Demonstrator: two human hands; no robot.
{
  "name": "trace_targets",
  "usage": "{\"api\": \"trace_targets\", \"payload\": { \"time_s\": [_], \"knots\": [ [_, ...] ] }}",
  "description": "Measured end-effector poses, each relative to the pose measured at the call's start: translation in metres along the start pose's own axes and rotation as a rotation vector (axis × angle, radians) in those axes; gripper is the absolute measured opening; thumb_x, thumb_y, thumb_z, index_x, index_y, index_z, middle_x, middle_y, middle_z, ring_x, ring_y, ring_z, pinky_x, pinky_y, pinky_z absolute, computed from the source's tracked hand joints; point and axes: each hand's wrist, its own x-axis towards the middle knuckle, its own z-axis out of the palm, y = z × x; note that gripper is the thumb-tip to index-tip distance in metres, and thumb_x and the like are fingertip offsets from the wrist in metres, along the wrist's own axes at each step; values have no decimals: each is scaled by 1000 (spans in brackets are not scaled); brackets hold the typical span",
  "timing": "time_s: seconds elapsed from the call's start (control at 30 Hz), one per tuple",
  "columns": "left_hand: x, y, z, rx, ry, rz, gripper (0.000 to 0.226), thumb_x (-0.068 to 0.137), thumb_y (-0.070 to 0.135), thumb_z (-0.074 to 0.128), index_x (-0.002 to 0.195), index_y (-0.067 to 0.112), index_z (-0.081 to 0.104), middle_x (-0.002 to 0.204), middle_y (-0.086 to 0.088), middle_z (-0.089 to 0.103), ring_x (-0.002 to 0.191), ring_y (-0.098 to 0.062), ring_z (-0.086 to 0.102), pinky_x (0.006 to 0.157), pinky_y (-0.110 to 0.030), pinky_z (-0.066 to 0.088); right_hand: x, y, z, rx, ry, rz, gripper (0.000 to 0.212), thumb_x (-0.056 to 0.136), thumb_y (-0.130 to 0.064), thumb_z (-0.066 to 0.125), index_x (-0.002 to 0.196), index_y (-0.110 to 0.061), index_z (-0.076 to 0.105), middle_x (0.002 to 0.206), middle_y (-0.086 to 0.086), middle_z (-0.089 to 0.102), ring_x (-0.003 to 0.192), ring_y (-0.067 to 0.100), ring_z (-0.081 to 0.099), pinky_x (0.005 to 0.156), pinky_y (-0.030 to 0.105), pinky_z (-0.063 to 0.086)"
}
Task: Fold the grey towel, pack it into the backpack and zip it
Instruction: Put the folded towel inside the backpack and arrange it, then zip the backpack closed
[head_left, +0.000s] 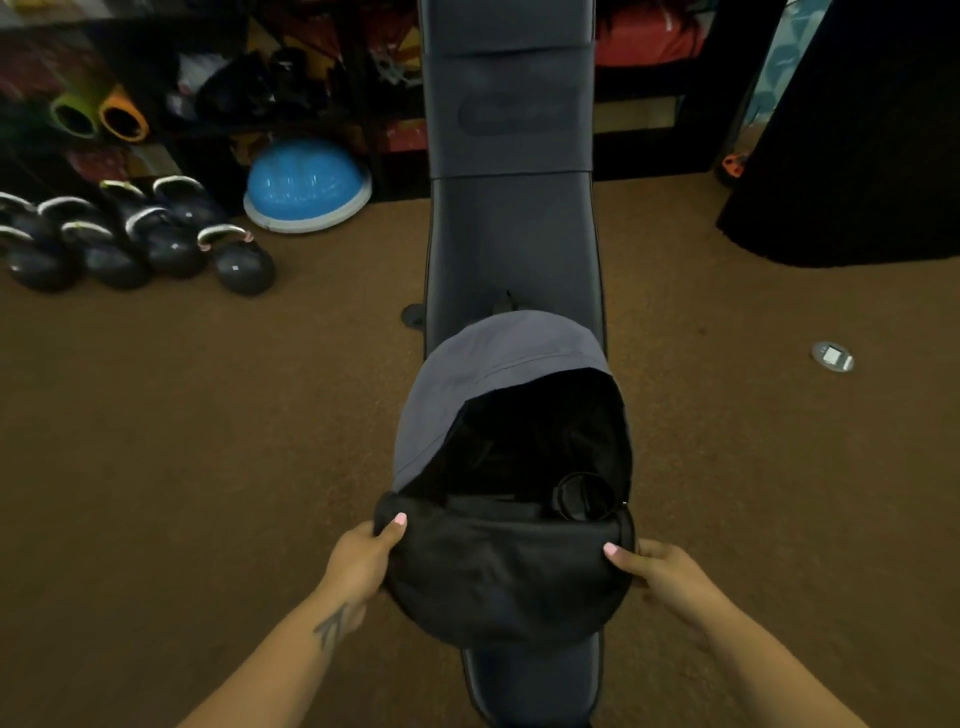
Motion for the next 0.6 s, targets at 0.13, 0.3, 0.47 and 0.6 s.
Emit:
{"api": "trace_targets", "payload": {
  "time_s": [0.13,0.3,0.47,0.6],
  "knots": [
    [3,20,-6,-85,-31,-28,36,92,32,58,120,10,59,117,-10,65,106,-27,60,91,-39,49,-2,-24,-2,184,75,-19,23,92,-27,58,99,-7,68,103,12,71,95,26,65,80,41,51],
    [6,45,-1,-353,-33,-150,19,95,22,53,105,6,59,95,-12,64,79,-22,61,57,-29,53,-1,-59,1,452,123,30,21,97,-26,50,98,-8,62,87,9,66,74,23,60,58,31,44],
    [6,61,3,-500,-71,-210,15,99,13,44,99,3,55,57,-10,66,44,-13,62,31,-16,45,7,-76,3,635,189,-42,30,100,-32,37,90,-11,55,74,8,69,68,25,62,61,34,46],
    [1,65,7,-593,-108,-227,20,100,11,41,92,-1,55,49,-10,65,37,-12,62,32,-18,47,-7,-84,16,18,446,-532,16,78,-1,57,88,-10,49,80,4,51,71,20,49,59,28,39]
  ]
}}
